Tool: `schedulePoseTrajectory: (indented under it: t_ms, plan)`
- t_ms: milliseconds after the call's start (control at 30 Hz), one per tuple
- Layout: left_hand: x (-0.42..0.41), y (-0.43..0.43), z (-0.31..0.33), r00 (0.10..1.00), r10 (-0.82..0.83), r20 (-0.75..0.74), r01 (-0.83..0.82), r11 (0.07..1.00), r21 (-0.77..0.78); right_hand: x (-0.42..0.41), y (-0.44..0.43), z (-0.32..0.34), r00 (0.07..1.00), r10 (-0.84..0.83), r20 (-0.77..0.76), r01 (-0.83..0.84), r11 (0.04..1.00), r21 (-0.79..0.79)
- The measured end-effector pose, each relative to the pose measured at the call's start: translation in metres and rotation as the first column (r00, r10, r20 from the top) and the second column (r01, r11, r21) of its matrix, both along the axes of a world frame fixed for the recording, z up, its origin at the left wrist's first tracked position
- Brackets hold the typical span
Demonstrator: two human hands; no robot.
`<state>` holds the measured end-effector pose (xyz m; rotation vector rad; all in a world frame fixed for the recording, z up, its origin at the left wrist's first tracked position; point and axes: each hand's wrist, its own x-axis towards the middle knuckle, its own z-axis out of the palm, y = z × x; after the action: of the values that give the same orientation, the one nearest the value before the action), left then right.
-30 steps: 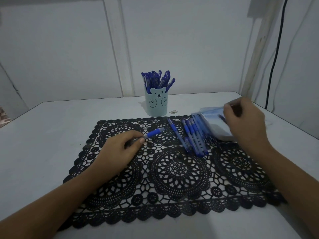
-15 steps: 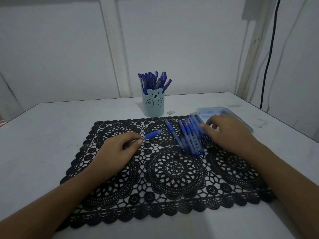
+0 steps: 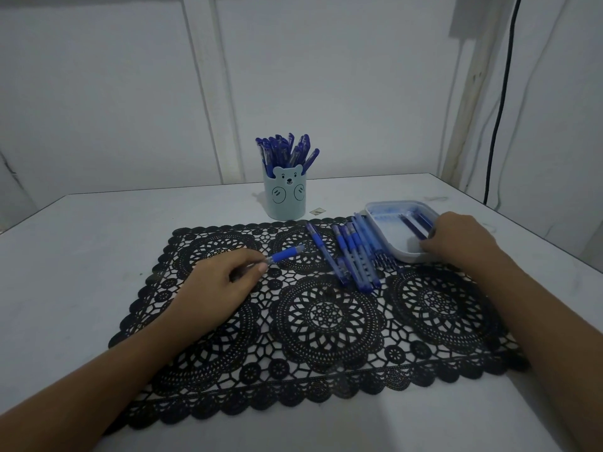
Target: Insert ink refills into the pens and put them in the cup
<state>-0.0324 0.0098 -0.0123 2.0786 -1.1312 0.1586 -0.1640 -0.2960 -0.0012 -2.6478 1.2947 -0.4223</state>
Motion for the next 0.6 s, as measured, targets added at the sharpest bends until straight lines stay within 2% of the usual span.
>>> schedulePoseTrajectory:
  t_ms: [467, 600]
  plan:
    - [0.0005, -0.0001, -0.0007, 1.000, -0.007, 0.004, 0.007, 1.000, 0.014, 0.0051, -0.0007, 0.0033, 0.999, -0.036, -0.017, 0.037, 0.998, 0.060]
    - [0.0006, -0.0002, -0.0007, 1.000, -0.013, 0.017, 0.012, 1.000, 0.021, 0.0028, 0.0042, 0.0024, 0.989, -0.077, 0.125, 0.074, 0.997, 0.035]
